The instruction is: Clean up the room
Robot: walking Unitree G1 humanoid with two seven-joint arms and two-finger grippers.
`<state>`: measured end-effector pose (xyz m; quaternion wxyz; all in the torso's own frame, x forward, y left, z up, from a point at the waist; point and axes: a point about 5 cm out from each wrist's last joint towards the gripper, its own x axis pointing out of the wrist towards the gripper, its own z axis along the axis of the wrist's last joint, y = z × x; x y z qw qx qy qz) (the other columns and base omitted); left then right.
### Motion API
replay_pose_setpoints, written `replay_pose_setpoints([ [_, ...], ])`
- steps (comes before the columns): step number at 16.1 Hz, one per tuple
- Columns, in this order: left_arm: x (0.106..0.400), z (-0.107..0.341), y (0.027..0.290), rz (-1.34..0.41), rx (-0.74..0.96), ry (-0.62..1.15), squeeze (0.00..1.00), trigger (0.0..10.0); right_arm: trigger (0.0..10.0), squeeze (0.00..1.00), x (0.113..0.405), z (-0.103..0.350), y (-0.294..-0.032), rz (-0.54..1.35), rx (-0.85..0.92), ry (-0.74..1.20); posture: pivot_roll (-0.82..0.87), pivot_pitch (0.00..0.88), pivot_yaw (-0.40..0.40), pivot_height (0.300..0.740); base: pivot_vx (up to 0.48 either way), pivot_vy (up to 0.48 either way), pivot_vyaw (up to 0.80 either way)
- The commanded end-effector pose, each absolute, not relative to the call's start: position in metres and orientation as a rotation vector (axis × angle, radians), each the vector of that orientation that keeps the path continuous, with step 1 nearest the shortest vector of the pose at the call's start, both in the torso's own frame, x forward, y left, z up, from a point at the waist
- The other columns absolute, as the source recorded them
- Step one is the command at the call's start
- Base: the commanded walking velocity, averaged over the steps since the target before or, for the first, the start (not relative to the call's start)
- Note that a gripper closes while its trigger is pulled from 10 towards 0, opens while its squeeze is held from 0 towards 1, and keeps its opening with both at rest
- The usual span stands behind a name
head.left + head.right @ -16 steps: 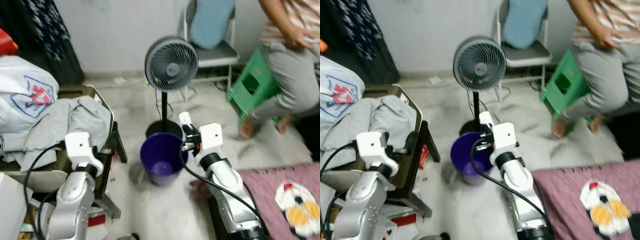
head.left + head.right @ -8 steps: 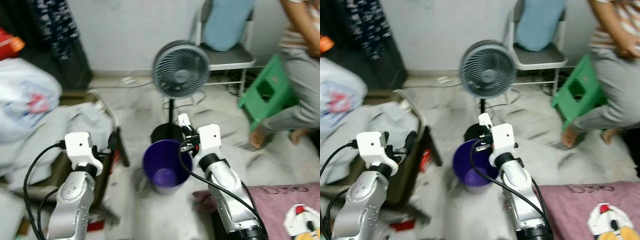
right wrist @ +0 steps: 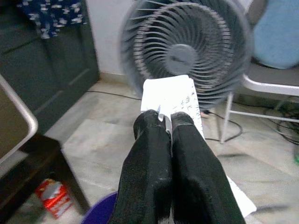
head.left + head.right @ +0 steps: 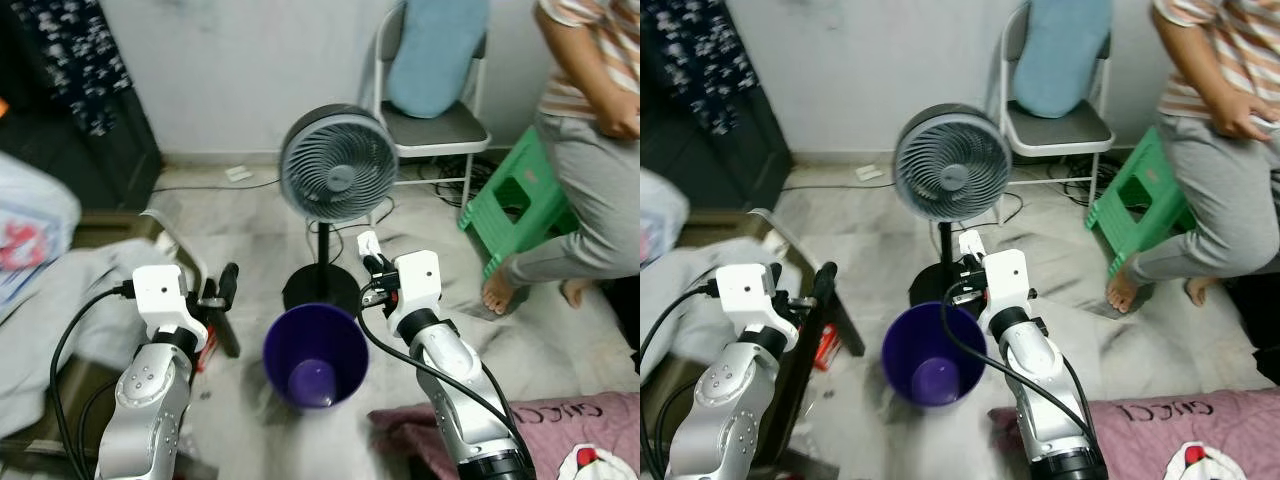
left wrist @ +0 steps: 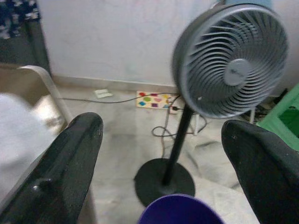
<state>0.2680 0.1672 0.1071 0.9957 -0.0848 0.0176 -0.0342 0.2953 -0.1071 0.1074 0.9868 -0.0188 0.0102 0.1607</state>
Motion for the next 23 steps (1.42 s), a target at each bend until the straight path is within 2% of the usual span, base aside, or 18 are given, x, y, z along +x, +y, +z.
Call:
replay_pose_setpoints([
  [1,0.268,0.106,0.162,-0.083,-0.174,0.039,0.00,10.0,10.0,0.00,0.296,0.106,-0.115,0.304,-0.050,0.021,0.02,0.092,0.012,0.740,0.322,0.000,0.00],
  [3,0.269,0.106,0.162,-0.082,-0.172,0.039,0.00,10.0,10.0,0.00,0.296,0.106,-0.115,0.307,-0.052,0.020,0.03,0.085,0.012,0.740,0.311,0.000,0.00],
  [10,0.270,0.110,0.167,-0.069,-0.149,0.010,0.00,10.0,10.0,0.00,0.298,0.110,-0.111,0.328,-0.066,-0.007,0.03,0.084,0.014,0.740,0.000,0.000,0.11],
  [12,0.267,0.119,0.166,-0.192,-0.129,-0.055,0.00,10.0,10.0,0.00,0.298,0.111,-0.109,0.336,-0.077,-0.018,0.03,0.085,0.014,0.740,0.000,0.000,0.80],
  [13,0.263,0.127,0.161,-0.283,0.049,-0.115,0.00,10.0,10.0,0.00,0.299,0.112,-0.110,0.329,-0.068,-0.020,0.04,0.087,0.013,0.740,0.000,0.000,0.80],
  [15,0.262,0.126,0.164,-0.319,-0.032,-0.097,0.00,10.0,10.0,0.00,0.303,0.113,-0.116,0.276,-0.074,-0.022,0.03,0.092,0.017,0.740,0.000,0.000,0.25],
  [18,0.261,0.125,0.163,-0.386,-0.022,-0.073,0.00,10.0,10.0,0.00,0.305,0.115,-0.122,0.228,-0.077,-0.019,0.02,0.091,0.029,0.740,0.000,0.000,0.00],
  [19,0.259,0.123,0.159,-0.439,0.017,-0.048,0.00,10.0,10.0,0.00,0.305,0.114,-0.126,0.207,-0.093,-0.020,0.03,0.092,0.035,0.740,0.000,0.000,0.00],
  [21,0.261,0.123,0.155,-0.477,0.206,-0.099,0.00,10.0,10.0,0.00,0.308,0.104,-0.136,0.133,-0.119,0.023,0.04,0.068,0.023,0.740,0.000,0.000,0.00],
  [23,0.264,0.135,0.150,-0.551,0.157,-0.123,0.00,10.0,10.0,0.00,0.318,0.105,-0.144,0.049,-0.123,0.047,0.04,0.049,0.021,0.740,0.000,0.000,0.00],
])
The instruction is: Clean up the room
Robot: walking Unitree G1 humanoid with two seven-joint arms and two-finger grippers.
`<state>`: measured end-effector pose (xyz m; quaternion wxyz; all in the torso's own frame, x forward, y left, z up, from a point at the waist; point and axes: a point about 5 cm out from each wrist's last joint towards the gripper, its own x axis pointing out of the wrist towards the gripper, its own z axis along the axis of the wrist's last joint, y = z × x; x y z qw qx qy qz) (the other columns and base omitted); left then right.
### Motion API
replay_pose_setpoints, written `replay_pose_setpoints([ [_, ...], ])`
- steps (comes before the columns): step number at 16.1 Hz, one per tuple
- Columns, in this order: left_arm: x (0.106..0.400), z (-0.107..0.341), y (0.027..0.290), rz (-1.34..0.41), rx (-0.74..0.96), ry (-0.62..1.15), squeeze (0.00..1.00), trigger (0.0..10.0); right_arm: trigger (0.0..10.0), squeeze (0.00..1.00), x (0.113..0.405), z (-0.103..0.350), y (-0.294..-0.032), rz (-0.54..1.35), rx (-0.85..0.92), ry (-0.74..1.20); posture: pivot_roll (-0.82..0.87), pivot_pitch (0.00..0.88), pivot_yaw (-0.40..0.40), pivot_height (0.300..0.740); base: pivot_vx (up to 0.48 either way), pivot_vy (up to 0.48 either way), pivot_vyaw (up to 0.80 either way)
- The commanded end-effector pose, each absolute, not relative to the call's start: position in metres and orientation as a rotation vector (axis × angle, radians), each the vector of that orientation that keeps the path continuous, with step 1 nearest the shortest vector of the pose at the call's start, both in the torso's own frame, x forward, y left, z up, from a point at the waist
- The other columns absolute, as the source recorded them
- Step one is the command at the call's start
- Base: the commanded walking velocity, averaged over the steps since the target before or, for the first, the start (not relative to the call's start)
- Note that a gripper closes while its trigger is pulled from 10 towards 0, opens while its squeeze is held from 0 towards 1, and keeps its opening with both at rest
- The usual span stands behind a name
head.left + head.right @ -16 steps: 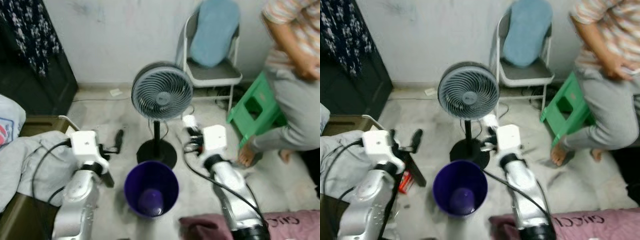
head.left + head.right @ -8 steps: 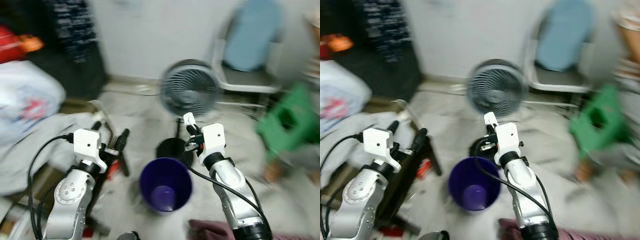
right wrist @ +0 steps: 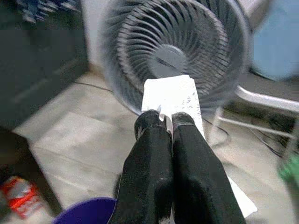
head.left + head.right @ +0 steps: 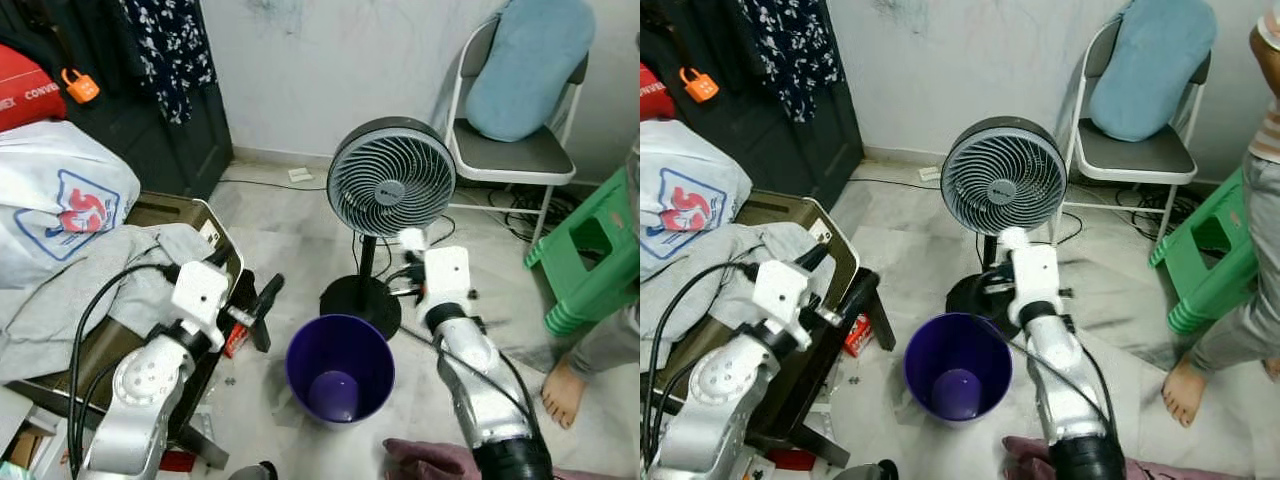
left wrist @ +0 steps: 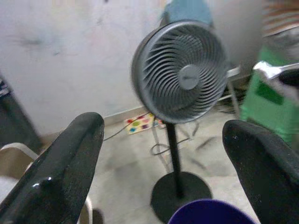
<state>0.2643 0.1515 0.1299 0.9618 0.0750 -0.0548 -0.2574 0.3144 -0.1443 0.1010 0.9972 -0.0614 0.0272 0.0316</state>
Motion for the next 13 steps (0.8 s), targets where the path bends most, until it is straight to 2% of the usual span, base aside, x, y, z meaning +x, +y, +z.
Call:
replay_pose_setpoints([
  [1,0.262,0.135,0.147,-0.574,0.169,-0.121,0.00,10.0,10.0,0.00,0.321,0.107,-0.145,0.036,-0.135,0.042,0.05,0.049,0.022,0.740,0.000,0.000,0.00],
  [3,0.254,0.130,0.143,-0.586,0.192,-0.114,0.00,10.0,10.0,0.00,0.324,0.105,-0.145,-0.004,-0.102,0.058,0.05,0.067,0.034,0.740,0.000,0.000,0.00],
  [6,0.236,0.120,0.147,-0.695,0.253,-0.063,0.00,10.0,10.0,0.00,0.319,0.097,-0.139,-0.015,-0.106,0.088,0.08,0.116,0.043,0.740,0.000,0.000,0.00],
  [8,0.220,0.124,0.152,-0.796,0.236,-0.050,0.00,10.0,10.0,0.00,0.316,0.086,-0.136,-0.065,-0.136,0.155,0.11,0.180,0.076,0.740,0.000,0.000,0.00],
  [13,0.203,0.135,0.158,-0.866,0.265,-0.054,0.00,10.0,10.0,0.00,0.324,0.082,-0.132,-0.098,-0.122,0.213,0.16,0.281,0.103,0.740,0.000,0.000,0.00],
])
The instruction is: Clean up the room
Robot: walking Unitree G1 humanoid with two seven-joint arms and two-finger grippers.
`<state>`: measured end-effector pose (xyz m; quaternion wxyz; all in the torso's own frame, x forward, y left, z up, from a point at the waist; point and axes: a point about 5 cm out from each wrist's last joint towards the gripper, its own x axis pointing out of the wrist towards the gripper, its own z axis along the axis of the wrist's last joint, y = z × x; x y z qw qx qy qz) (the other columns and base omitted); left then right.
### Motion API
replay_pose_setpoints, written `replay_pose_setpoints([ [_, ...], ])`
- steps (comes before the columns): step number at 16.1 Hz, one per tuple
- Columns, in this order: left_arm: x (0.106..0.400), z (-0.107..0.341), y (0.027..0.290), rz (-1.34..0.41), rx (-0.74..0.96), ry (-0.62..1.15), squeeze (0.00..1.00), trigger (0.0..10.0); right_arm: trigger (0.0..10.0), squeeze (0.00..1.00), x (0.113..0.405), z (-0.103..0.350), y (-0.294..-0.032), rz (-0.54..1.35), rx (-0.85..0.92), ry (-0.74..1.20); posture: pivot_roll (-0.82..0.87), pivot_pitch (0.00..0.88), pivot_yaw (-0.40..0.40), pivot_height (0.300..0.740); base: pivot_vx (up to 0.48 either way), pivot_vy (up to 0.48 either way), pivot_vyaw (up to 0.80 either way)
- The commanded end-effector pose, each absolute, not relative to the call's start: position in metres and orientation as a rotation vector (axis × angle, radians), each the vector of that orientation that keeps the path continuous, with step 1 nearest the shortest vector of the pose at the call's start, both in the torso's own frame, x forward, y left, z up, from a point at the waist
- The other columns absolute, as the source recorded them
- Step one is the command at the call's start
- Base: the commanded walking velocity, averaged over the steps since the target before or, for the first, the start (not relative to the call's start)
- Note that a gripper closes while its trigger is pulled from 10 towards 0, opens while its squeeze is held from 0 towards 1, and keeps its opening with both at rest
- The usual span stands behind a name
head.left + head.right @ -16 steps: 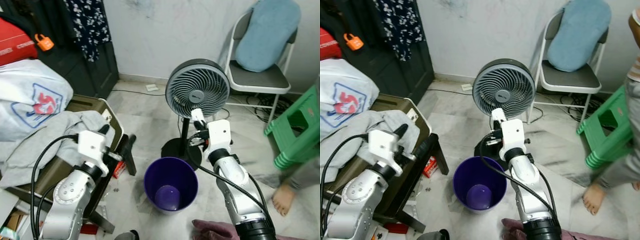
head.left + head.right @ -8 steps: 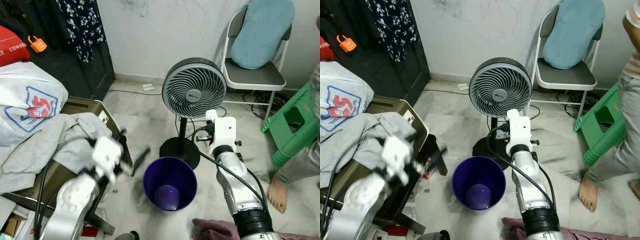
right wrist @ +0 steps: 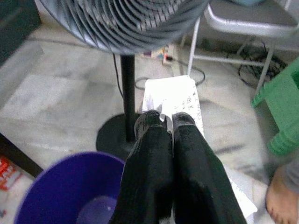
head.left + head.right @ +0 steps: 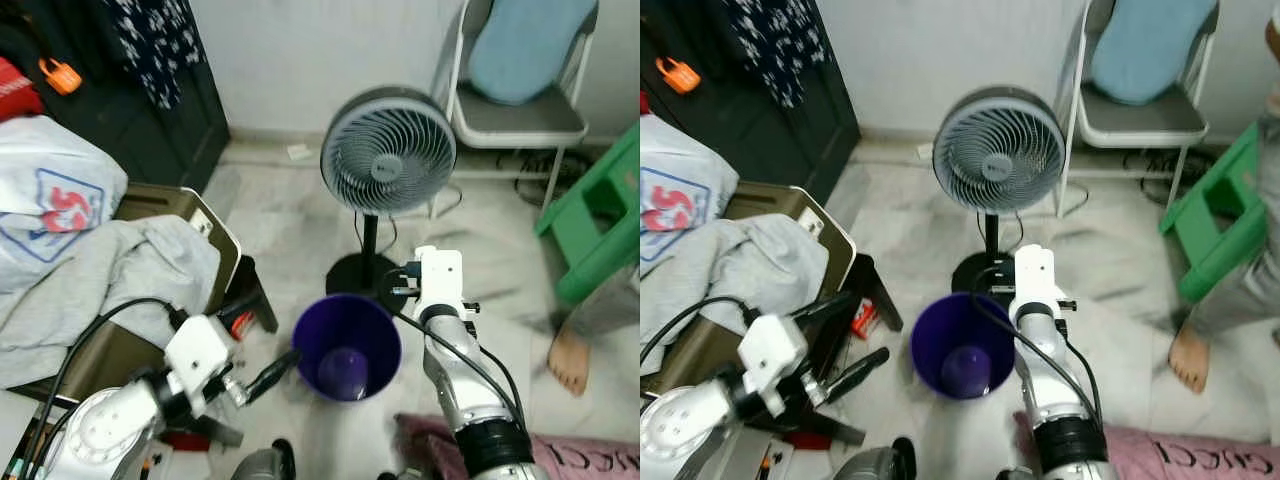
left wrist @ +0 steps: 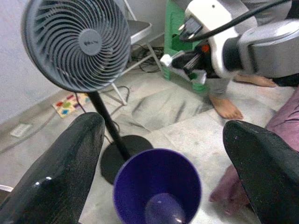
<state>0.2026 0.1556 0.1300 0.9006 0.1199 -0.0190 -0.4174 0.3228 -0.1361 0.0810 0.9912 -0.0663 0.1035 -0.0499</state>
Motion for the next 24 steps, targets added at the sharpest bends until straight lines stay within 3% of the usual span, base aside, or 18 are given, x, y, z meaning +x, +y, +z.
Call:
replay_pose_setpoints([
  [1,0.201,0.138,0.158,-0.863,0.256,-0.053,0.00,10.0,10.0,0.00,0.326,0.083,-0.130,-0.096,-0.124,0.213,0.16,0.287,0.106,0.740,0.000,0.000,0.00],
  [4,0.190,0.144,0.158,-0.861,0.258,-0.041,0.00,10.0,10.0,0.00,0.335,0.086,-0.112,-0.037,-0.117,0.216,0.19,0.357,0.145,0.740,0.000,0.000,0.00],
  [8,0.182,0.145,0.159,-0.861,0.261,-0.014,0.00,10.0,10.0,0.00,0.350,0.097,-0.075,0.088,-0.071,0.211,0.20,0.388,0.158,0.740,0.000,0.000,0.00],
  [11,0.181,0.148,0.159,-0.843,0.262,-0.007,0.00,10.0,10.0,0.00,0.341,0.085,-0.045,0.196,-0.050,0.273,0.21,0.398,0.151,0.740,0.000,0.000,0.00],
  [15,0.177,0.146,0.156,-0.838,0.251,0.004,0.00,10.0,10.0,0.00,0.333,0.071,-0.037,0.217,-0.008,0.323,0.21,0.395,0.143,0.740,0.000,0.000,0.00],
  [16,0.178,0.147,0.155,-0.835,0.248,0.001,0.00,10.0,10.0,0.14,0.332,0.070,-0.036,0.218,-0.006,0.322,0.21,0.392,0.141,0.740,0.000,0.000,0.00],
  [17,0.179,0.147,0.155,-0.832,0.247,0.000,0.00,10.0,10.0,0.72,0.332,0.070,-0.036,0.217,-0.004,0.322,0.21,0.392,0.141,0.740,0.000,0.000,0.00],
  [18,0.180,0.147,0.155,-0.828,0.247,-0.001,0.00,10.0,10.0,1.00,0.332,0.070,-0.036,0.219,0.012,0.320,0.21,0.392,0.141,0.740,0.000,0.000,0.00],
  [24,0.185,0.146,0.153,-0.812,0.249,-0.011,0.00,10.0,10.0,1.00,0.338,0.076,-0.042,0.192,0.019,0.280,0.20,0.378,0.141,0.740,0.000,0.000,0.00],
])
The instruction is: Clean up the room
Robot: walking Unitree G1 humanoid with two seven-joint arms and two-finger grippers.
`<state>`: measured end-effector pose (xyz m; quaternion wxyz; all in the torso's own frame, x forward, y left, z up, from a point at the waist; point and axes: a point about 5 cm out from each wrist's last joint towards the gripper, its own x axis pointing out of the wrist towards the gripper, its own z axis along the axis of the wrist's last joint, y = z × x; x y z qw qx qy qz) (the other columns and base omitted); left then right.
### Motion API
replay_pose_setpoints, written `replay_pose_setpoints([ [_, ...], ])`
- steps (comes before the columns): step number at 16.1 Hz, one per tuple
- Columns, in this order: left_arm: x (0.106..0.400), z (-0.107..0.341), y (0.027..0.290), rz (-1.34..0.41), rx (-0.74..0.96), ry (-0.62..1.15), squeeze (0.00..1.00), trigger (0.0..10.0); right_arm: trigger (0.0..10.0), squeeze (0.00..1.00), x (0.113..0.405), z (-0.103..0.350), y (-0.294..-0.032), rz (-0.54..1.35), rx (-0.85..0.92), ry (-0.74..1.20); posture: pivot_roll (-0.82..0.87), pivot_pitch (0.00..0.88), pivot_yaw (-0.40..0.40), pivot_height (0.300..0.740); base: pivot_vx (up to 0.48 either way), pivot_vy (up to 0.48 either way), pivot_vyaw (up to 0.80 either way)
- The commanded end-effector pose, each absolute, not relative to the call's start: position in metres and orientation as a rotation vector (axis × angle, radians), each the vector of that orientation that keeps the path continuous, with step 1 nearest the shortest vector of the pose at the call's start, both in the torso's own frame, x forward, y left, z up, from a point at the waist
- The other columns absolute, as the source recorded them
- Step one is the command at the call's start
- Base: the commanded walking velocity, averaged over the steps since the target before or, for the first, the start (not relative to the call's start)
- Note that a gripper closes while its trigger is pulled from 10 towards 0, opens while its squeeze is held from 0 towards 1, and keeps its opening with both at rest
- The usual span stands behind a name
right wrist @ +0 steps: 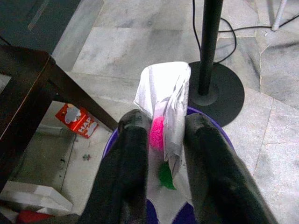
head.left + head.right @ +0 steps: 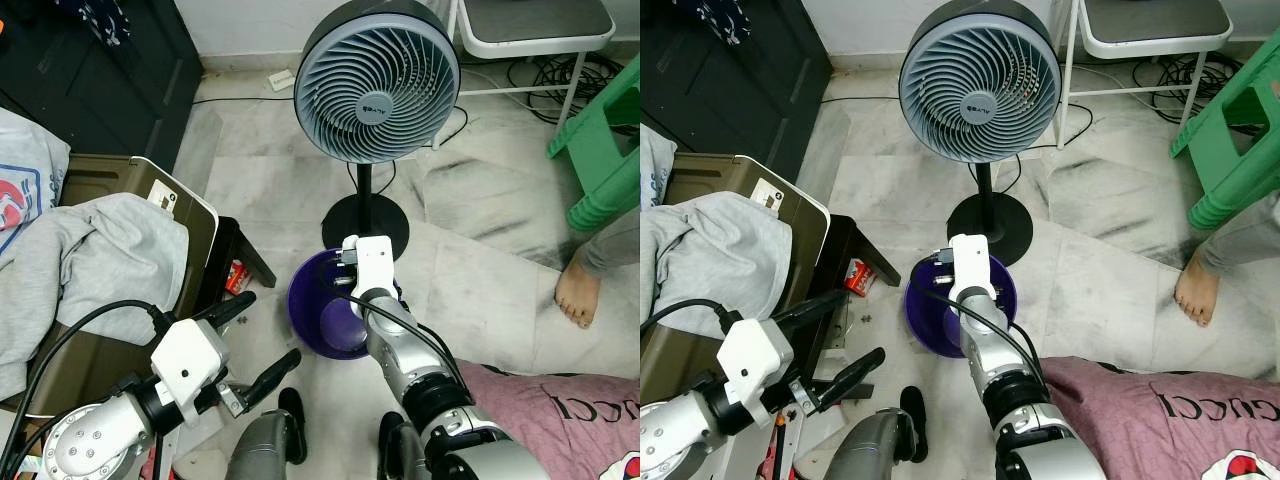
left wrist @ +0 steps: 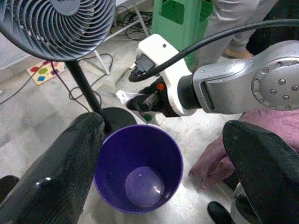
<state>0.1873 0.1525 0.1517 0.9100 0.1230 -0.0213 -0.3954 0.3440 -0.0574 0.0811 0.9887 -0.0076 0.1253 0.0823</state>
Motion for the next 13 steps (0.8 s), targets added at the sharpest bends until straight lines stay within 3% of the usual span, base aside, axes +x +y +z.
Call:
replay_pose_setpoints([
  [1,0.186,0.147,0.153,-0.806,0.250,-0.023,0.00,10.0,10.0,1.00,0.338,0.077,-0.043,0.189,0.018,0.272,0.20,0.372,0.140,0.740,0.000,0.000,0.00],
  [7,0.201,0.148,0.146,-0.773,0.255,-0.077,0.00,10.0,10.0,1.00,0.345,0.083,-0.060,0.122,0.016,0.229,0.17,0.322,0.125,0.740,0.000,0.000,0.00],
  [13,0.225,0.150,0.126,-0.706,0.149,-0.146,0.00,10.0,10.0,1.00,0.342,0.078,-0.072,0.158,-0.029,0.192,0.12,0.213,0.105,0.740,0.000,0.000,0.00],
])
